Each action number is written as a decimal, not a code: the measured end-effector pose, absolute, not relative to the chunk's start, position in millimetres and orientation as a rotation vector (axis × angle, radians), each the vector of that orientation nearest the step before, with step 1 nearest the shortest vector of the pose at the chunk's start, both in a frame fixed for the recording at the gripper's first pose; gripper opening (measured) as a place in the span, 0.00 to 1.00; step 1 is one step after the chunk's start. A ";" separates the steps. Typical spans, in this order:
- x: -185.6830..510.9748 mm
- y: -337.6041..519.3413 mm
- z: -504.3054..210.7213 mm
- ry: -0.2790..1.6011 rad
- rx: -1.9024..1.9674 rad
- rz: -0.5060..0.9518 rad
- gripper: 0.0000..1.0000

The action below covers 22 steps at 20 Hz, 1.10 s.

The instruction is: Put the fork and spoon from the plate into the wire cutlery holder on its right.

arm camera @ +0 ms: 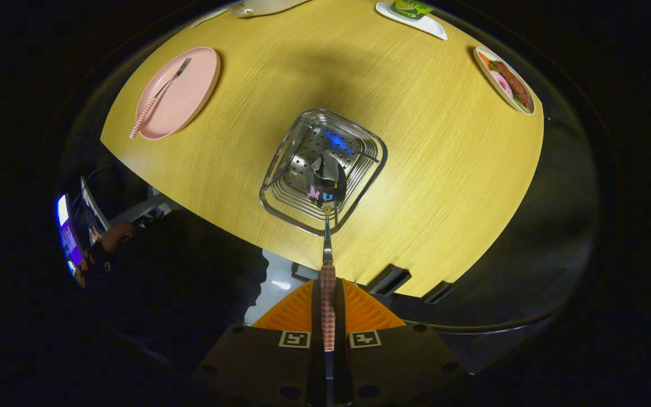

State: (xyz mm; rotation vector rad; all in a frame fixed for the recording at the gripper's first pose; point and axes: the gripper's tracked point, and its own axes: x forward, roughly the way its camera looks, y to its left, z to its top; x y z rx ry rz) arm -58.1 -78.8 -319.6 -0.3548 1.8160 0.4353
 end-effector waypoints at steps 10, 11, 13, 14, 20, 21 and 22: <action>-31.4 -62.3 -340.4 1.912 -0.355 0.408 0.12; -32.3 -63.0 -340.1 1.916 -0.355 0.407 0.12; -31.7 -62.4 -340.7 1.919 -0.347 0.410 0.13; -31.6 -63.3 -341.3 1.919 -0.342 0.409 0.14; -24.1 -65.2 -332.1 1.835 -0.280 0.427 0.19; -20.9 -64.0 -325.6 1.804 -0.262 0.437 0.19; -17.3 -63.3 -318.4 1.770 -0.241 0.448 0.19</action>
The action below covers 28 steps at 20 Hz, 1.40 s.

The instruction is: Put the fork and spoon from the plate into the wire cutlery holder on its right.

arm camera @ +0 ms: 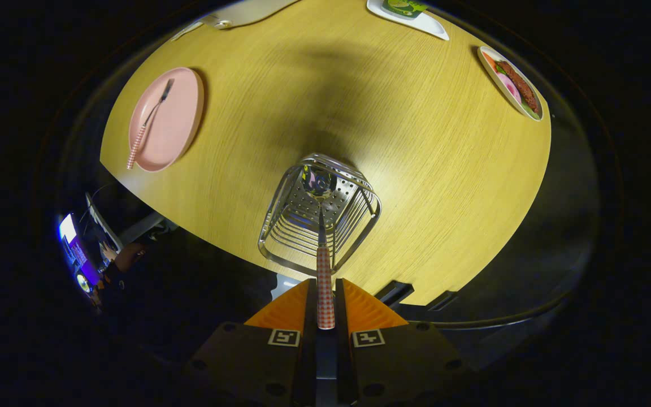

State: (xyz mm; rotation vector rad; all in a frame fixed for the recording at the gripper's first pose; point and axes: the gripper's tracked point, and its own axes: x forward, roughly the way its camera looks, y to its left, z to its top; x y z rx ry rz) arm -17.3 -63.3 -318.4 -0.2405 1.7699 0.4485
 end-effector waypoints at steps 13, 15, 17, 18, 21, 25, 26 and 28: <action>5.2 51.7 -206.5 1.329 0.099 0.599 0.19; 7.3 89.7 -204.4 1.300 0.169 0.613 0.21; 9.0 128.2 -206.3 1.296 0.244 0.627 0.21; 12.3 150.1 -210.5 1.295 0.282 0.626 0.21; 12.6 202.1 -223.7 1.334 0.361 0.636 0.21; 11.4 252.4 -257.0 1.399 0.395 0.611 0.21; 13.6 264.1 -264.5 1.408 0.403 0.603 0.21; 19.1 279.4 -282.2 1.420 0.399 0.577 0.24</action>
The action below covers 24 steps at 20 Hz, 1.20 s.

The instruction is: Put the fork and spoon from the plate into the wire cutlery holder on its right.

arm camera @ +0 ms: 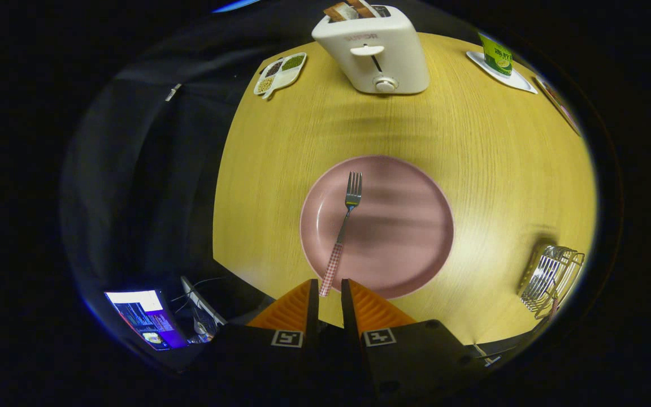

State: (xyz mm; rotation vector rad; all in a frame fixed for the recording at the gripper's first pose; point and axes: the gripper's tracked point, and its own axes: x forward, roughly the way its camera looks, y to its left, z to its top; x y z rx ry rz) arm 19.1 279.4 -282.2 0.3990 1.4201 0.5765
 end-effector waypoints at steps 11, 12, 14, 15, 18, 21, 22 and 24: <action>19.5 320.7 -348.3 1.522 0.345 0.467 0.24; 19.5 323.2 -351.3 1.526 0.341 0.459 0.24; 19.6 323.6 -358.9 1.532 0.336 0.435 0.24; 18.0 323.6 -362.9 1.540 0.333 0.428 0.24; 10.1 323.8 -371.8 1.561 0.320 0.429 0.24; 7.5 319.0 -367.6 1.563 0.323 0.467 0.10; 9.2 315.8 -363.4 1.557 0.338 0.470 0.10; 12.3 306.7 -353.0 1.542 0.367 0.479 0.10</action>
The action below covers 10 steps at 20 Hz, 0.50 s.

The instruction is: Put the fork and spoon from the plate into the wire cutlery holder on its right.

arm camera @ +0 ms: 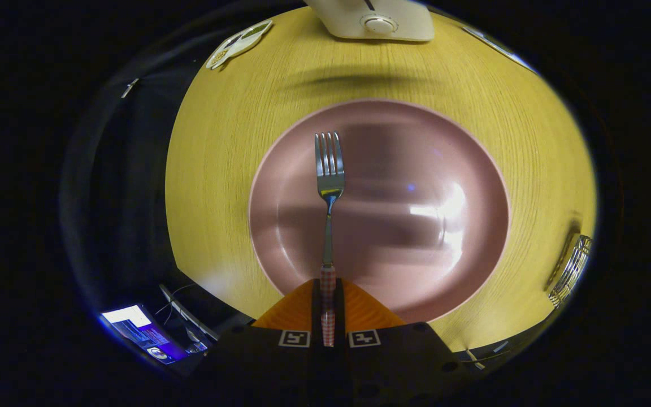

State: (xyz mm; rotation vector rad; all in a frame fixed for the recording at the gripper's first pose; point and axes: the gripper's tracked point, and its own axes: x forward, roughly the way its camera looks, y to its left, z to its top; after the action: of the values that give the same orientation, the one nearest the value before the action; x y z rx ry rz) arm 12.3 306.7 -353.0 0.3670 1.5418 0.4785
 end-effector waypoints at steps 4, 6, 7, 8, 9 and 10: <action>8.1 276.1 -312.9 1.486 0.373 0.575 0.10; 1.9 250.3 -290.7 1.452 0.338 0.620 0.10; -2.5 234.2 -280.5 1.439 0.315 0.638 0.10; -6.6 218.1 -269.7 1.427 0.294 0.651 0.10; -11.3 201.7 -259.8 1.418 0.283 0.660 0.10; -16.3 184.2 -250.9 1.412 0.274 0.666 0.10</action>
State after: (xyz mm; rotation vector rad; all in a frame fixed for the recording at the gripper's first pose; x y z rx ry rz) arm -16.3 184.2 -250.9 0.2742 1.4116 0.6659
